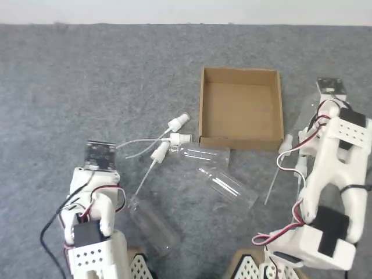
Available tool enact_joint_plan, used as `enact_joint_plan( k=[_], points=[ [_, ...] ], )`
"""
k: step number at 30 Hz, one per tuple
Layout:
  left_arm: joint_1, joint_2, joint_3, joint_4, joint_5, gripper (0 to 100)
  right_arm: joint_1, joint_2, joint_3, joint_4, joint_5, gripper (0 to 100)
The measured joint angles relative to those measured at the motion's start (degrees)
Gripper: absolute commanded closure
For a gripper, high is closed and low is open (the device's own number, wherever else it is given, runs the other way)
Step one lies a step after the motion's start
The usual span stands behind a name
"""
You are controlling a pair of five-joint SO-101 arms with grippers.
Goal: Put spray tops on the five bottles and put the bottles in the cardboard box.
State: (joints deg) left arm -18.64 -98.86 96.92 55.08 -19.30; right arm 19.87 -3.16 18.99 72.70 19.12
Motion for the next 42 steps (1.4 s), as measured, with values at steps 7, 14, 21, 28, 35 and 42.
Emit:
enact_joint_plan(
  k=[7, 14, 21, 28, 35, 42],
  points=[
    [0.09, 0.00, 0.62, 2.37, -2.20, 99, -3.34, 2.55, 5.27, -5.63, -0.53, 77.1],
    [0.09, -0.09, 0.62, 3.78, -2.64, 99, -3.08, 8.09, 5.80, -9.85, -2.11, 77.2],
    [0.09, -0.09, 0.62, 3.78, -2.64, 99, -0.88, 12.31, 5.80, -13.01, -2.11, 88.1],
    [0.09, -0.09, 0.62, 3.78, -2.81, 99, 2.29, 12.92, 5.80, -14.51, -2.11, 95.3],
    [0.09, -0.09, 0.62, 3.78, -2.81, 99, 2.55, 10.64, 5.71, -12.75, -2.11, 99.4],
    [0.09, -0.09, 0.62, 3.78, -2.81, 99, -4.22, -1.23, 1.05, -2.64, -2.46, 99.4]
  ],
)
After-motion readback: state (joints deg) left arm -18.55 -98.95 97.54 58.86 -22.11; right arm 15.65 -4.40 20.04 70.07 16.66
